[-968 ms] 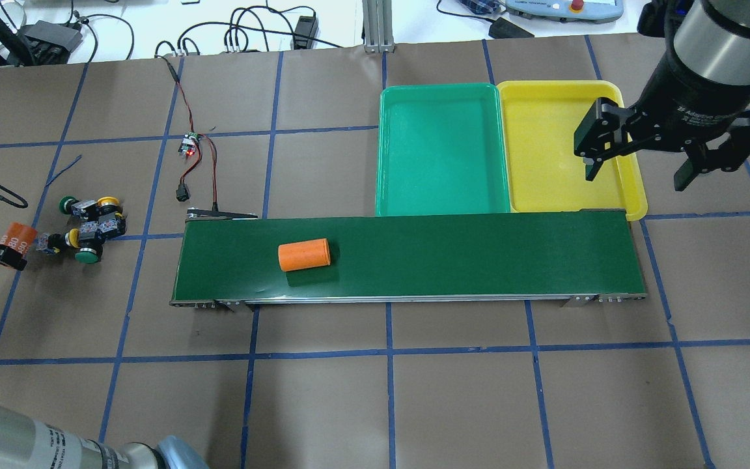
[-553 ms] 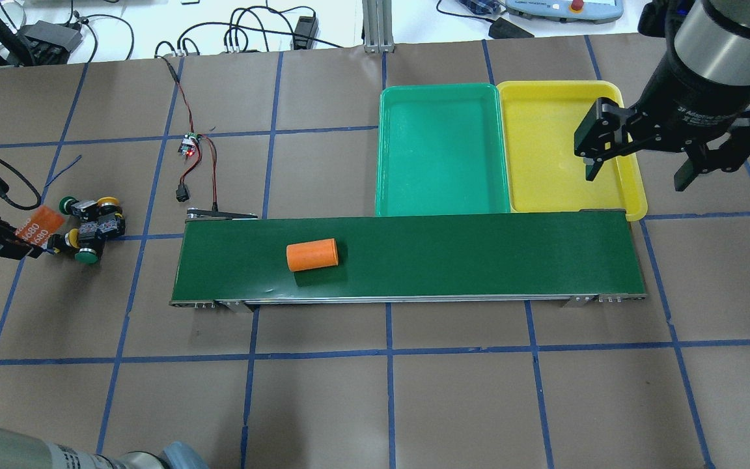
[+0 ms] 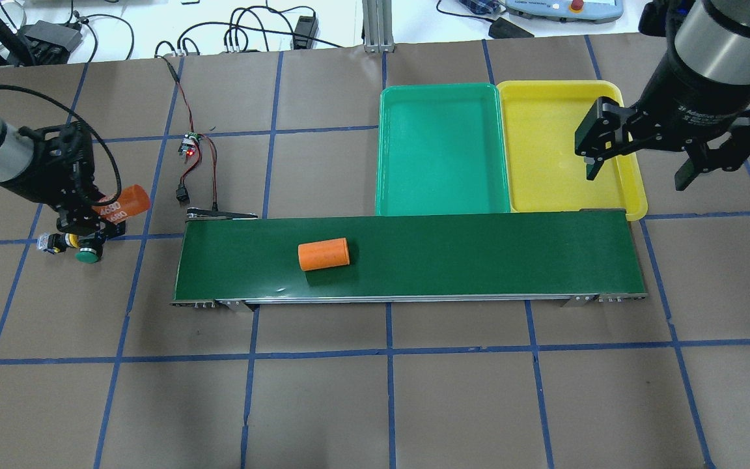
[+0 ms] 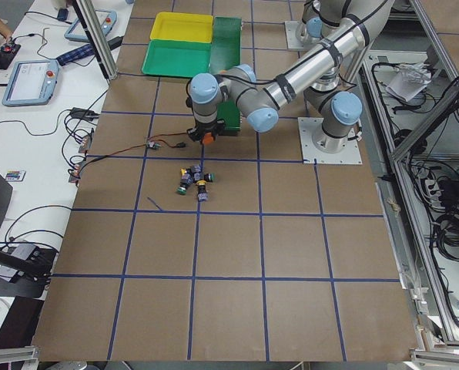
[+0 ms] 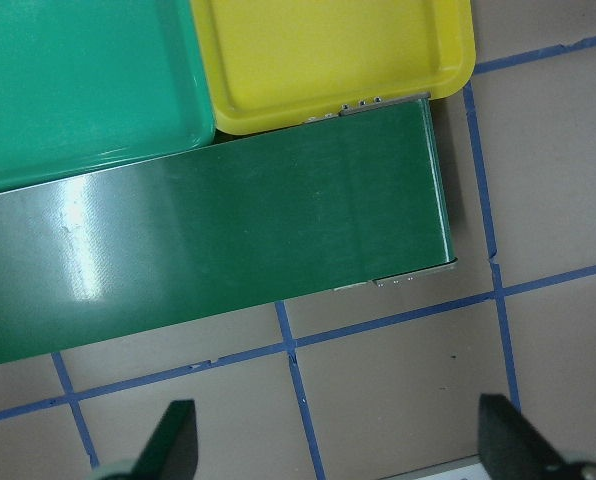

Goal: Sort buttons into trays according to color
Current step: 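Place the printed orange cylinder on the belt with the left gripper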

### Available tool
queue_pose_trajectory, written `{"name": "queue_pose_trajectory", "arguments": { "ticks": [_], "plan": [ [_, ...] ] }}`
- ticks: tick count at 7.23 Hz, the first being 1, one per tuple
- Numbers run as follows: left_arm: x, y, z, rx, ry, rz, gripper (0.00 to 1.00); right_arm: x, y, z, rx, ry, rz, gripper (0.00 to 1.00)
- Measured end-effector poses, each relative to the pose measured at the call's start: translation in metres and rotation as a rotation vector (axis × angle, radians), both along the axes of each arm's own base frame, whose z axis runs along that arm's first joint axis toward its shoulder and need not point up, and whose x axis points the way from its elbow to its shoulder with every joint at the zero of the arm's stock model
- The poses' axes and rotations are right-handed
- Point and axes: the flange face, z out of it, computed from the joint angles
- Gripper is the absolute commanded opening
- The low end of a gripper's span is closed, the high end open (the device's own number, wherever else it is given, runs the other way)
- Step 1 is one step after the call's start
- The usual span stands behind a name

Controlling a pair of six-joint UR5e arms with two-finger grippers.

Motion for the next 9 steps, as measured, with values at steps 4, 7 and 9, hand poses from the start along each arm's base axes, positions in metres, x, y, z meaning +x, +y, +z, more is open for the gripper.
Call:
{"name": "queue_pose_trajectory", "arguments": {
  "ticks": [4,7,9],
  "plan": [
    [-0.132,0.04,-0.012,0.029,-0.005,-0.283,0.33,0.0,0.0,0.0,0.0,0.0,0.0,1.0],
    [-0.165,0.072,-0.027,0.063,-0.007,-0.328,1.0,0.0,0.0,0.0,0.0,0.0,0.0,1.0],
    [-0.179,0.072,-0.035,0.069,-0.032,-0.317,1.0,0.0,0.0,0.0,0.001,0.0,0.0,1.0]
  ]
}}
